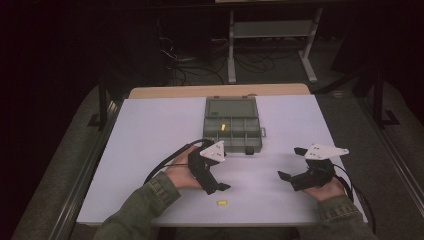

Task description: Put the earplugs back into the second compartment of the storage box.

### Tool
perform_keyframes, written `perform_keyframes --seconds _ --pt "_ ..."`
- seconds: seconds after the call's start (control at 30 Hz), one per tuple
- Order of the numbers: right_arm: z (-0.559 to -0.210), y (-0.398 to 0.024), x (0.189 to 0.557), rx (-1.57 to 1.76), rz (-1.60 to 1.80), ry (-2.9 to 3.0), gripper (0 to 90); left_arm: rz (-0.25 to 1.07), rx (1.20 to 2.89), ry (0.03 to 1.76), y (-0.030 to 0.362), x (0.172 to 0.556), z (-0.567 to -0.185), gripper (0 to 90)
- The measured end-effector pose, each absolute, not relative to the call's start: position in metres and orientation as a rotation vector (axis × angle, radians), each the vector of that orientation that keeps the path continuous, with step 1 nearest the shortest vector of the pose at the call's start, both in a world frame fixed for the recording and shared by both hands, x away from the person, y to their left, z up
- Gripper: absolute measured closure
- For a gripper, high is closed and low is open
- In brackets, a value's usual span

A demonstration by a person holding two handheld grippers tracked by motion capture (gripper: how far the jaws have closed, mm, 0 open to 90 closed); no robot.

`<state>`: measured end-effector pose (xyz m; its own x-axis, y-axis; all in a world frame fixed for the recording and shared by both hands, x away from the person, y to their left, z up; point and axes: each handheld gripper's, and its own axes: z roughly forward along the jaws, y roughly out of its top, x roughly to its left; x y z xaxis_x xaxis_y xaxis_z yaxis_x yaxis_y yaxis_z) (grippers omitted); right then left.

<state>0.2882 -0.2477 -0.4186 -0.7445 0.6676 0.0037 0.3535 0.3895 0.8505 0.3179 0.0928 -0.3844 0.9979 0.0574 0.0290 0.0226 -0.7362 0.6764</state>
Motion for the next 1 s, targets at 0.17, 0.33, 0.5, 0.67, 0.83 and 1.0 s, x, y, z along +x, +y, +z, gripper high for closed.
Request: perform_keyframes --seconds 0.17,0.33,0.5,0.67,0.83,1.0 --pt "-0.419 -0.248 0.288 0.888 1.293 2.314 0.0 0.022 2.426 0.038 0.092 0.309 -0.394 0.0" --pt "-0.418 -0.248 0.288 0.887 1.293 2.314 0.0 -0.004 2.465 0.009 0.092 0.301 -0.404 0.0" --pt "-0.418 -0.248 0.288 0.889 1.298 2.312 0.0 -0.015 2.482 0.005 0.095 0.295 -0.411 0.9" --pt "-0.418 -0.248 0.288 0.89 1.297 2.312 0.0 -0.055 2.509 -0.017 0.098 0.289 -0.419 12.1" --pt "-0.419 -0.248 0.288 0.887 1.294 2.315 0.0 -0.089 2.54 -0.038 0.097 0.286 -0.426 22.4" --pt "-0.419 -0.248 0.288 0.888 1.297 2.315 0.0 -0.119 2.55 -0.046 0.096 0.286 -0.431 31.6"
